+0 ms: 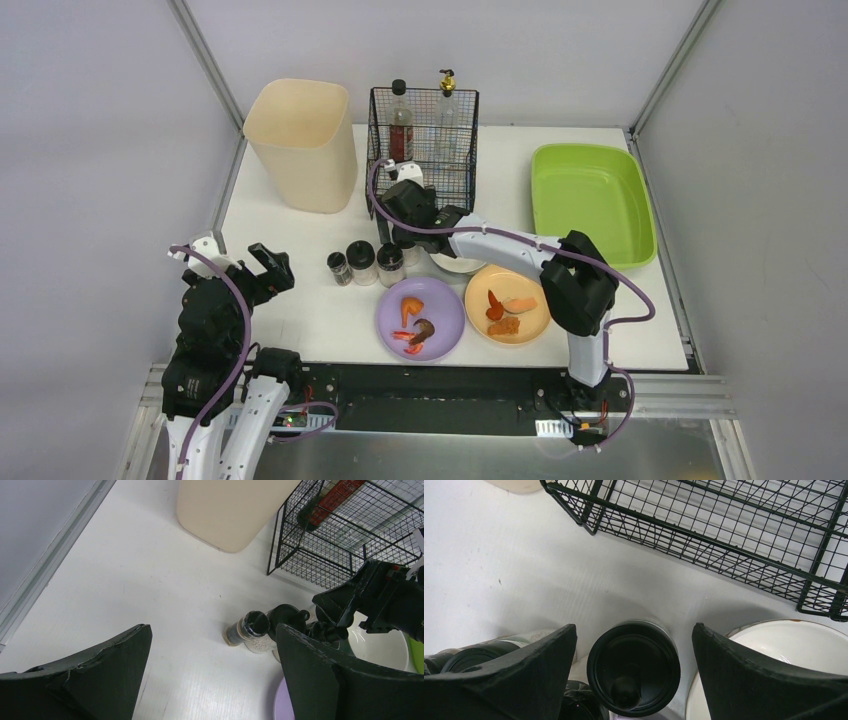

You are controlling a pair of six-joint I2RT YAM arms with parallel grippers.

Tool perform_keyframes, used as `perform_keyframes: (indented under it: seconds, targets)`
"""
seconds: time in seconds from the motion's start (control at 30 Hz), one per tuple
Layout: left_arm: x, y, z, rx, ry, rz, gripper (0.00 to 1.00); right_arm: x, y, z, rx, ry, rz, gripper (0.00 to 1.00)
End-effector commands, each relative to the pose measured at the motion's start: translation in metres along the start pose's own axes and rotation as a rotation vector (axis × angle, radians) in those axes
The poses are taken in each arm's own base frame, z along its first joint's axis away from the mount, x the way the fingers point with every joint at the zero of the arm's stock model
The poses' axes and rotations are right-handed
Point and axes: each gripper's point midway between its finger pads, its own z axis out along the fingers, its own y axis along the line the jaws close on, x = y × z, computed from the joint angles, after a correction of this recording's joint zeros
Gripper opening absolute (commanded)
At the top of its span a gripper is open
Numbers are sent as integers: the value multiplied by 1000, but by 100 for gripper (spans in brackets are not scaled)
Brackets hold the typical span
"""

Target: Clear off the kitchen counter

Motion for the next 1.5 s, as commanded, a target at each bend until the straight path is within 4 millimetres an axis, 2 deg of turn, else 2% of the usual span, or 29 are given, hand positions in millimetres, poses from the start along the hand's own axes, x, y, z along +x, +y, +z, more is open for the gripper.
perform_keyframes:
  seconds: [0.0,0.47,0.67,0.87,1.13,1.47]
  targets:
    - [-5,-4,3,13,-13,3,99,11,2,-8,6,37,-30,88]
    - [-4,-5,4,19,-6,3,99,21,0,-13,22,67,-54,83]
    - [-3,-5,4,19,-3,2,99,21,-2,-12,33,67,-62,71]
    - [-3,-6,4,20,-2,2,99,16,0,-14,30,56,-62,51]
    - [-3,-5,4,18,-3,4,99,-9,4,-32,12,-20,-43,35]
    - [-2,-6,5,21,1,6,99,-60,14,-82,-90,-144,3,29]
